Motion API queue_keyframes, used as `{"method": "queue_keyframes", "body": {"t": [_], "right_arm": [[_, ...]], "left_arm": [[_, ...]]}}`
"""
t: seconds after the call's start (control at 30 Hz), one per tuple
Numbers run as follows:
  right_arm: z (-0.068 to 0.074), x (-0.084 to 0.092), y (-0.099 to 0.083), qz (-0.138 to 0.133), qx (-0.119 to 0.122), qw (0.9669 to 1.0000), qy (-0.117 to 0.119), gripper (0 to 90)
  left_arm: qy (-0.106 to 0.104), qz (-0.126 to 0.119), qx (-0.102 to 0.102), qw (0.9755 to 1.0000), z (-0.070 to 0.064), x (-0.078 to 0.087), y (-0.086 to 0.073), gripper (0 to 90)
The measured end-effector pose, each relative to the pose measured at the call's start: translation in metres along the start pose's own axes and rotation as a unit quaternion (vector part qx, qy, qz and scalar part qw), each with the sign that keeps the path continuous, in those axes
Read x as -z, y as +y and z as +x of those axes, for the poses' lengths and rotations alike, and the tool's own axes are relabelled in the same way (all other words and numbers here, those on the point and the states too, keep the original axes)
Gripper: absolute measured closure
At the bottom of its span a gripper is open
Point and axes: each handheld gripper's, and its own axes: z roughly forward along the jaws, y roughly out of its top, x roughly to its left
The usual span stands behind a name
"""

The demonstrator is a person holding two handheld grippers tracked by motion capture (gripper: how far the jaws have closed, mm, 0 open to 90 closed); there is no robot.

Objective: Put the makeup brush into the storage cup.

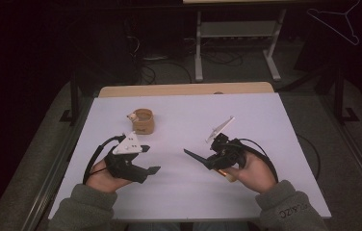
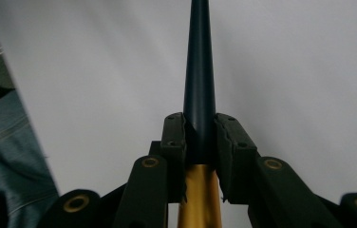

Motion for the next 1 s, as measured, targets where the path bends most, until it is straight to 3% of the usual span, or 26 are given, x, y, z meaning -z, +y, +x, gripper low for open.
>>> {"method": "queue_keyframes", "body": {"t": [0.2,0.27,0.3,0.5,0.63,0.67,0.73,1.0], "right_arm": [[0.017,0.002,0.014,-0.002,0.064,0.9975,0.027,73.7],[0.022,0.001,0.018,0.0,0.08,0.9959,0.04,73.7],[0.028,-0.001,0.021,0.004,0.101,0.9934,0.055,73.7],[0.039,-0.008,0.025,0.015,0.131,0.9885,0.074,73.7],[0.045,-0.014,0.028,0.021,0.146,0.9855,0.085,73.6],[0.046,-0.014,0.028,0.022,0.147,0.9848,0.089,73.6],[0.048,-0.017,0.03,0.022,0.154,0.9833,0.095,73.6],[0.053,-0.019,0.033,0.025,0.173,0.9785,0.109,73.7]], "left_arm": [[-0.026,0.021,-0.043,0.9985,-0.008,-0.004,0.017,28.4],[-0.04,0.031,-0.052,0.9974,-0.012,-0.008,0.021,29.2],[-0.045,0.034,-0.062,0.9965,-0.013,-0.01,0.022,30.6],[-0.083,0.069,-0.102,0.9889,-0.022,-0.025,0.027,36.2],[-0.109,0.08,-0.11,0.9847,-0.03,-0.032,0.028,45.8],[-0.117,0.084,-0.113,0.9831,-0.031,-0.034,0.028,47.9],[-0.131,0.1,-0.13,0.9776,-0.033,-0.037,0.029,52.6],[-0.148,0.121,-0.137,0.9719,-0.037,-0.043,0.026,65.5]]}}
